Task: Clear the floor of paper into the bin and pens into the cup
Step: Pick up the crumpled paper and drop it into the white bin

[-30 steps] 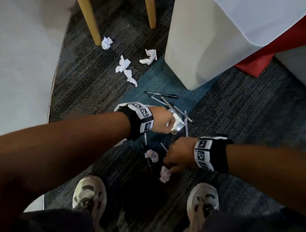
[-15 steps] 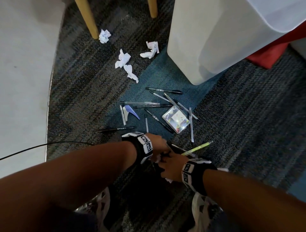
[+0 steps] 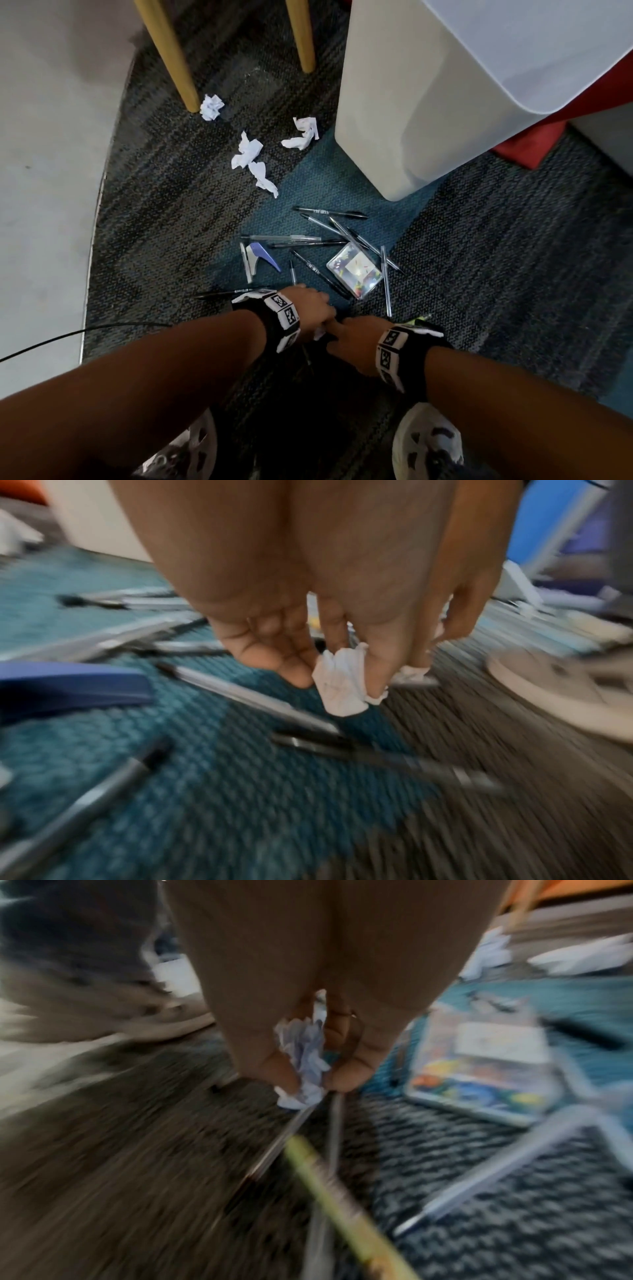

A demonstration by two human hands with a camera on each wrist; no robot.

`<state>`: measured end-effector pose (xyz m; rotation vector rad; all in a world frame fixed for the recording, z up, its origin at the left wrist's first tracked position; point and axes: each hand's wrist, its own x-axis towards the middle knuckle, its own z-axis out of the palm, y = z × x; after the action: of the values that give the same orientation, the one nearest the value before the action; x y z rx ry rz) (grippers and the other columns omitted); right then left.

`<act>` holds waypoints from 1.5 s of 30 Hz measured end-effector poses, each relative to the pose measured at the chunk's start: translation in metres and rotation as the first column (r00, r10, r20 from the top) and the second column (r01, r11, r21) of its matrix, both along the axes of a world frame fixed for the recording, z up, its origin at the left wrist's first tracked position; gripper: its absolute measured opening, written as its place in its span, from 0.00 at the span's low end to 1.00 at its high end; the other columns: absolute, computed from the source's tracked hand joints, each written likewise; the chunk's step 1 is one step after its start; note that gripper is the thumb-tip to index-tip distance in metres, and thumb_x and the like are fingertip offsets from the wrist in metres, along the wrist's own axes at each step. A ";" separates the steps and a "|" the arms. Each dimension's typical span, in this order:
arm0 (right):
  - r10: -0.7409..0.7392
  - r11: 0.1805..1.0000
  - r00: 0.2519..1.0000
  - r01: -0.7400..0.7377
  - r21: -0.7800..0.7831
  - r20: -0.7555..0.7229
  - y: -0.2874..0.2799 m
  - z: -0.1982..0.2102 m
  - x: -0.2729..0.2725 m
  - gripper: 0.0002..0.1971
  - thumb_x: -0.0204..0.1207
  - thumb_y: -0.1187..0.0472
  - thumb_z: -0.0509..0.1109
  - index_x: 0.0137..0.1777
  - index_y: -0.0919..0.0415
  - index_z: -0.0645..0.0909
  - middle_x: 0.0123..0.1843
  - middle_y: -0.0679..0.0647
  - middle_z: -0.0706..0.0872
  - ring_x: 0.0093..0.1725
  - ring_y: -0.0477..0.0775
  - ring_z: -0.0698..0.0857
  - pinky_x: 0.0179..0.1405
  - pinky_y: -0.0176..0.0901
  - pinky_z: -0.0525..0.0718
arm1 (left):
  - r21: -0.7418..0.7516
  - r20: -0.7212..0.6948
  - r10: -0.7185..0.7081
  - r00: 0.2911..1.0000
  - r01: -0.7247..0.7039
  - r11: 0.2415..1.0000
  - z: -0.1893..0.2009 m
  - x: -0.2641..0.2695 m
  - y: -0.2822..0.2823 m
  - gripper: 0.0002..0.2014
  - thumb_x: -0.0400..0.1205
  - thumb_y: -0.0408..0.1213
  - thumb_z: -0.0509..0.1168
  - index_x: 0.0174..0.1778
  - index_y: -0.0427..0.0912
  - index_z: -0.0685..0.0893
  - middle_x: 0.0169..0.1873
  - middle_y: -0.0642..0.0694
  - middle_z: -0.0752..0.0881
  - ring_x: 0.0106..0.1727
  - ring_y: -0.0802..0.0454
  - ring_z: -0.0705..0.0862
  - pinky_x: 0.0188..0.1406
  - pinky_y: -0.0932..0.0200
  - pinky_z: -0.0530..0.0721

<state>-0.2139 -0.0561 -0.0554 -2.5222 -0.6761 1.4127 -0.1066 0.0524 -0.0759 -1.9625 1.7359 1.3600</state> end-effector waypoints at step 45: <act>-0.649 0.553 -0.196 0.542 0.633 0.735 -0.152 0.268 0.158 0.11 0.72 0.58 0.67 0.54 0.52 0.81 0.50 0.49 0.81 0.46 0.50 0.80 0.49 0.42 0.77 | -0.809 -0.375 0.671 0.640 -0.580 0.101 0.262 0.210 -0.122 0.18 0.75 0.49 0.71 0.61 0.61 0.83 0.46 0.61 0.87 0.54 0.67 0.83 0.62 0.64 0.79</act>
<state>-0.0556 -0.2077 0.2122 -2.6322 0.5145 -0.7646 0.1038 -0.0700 0.1864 -3.6509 1.7601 0.2070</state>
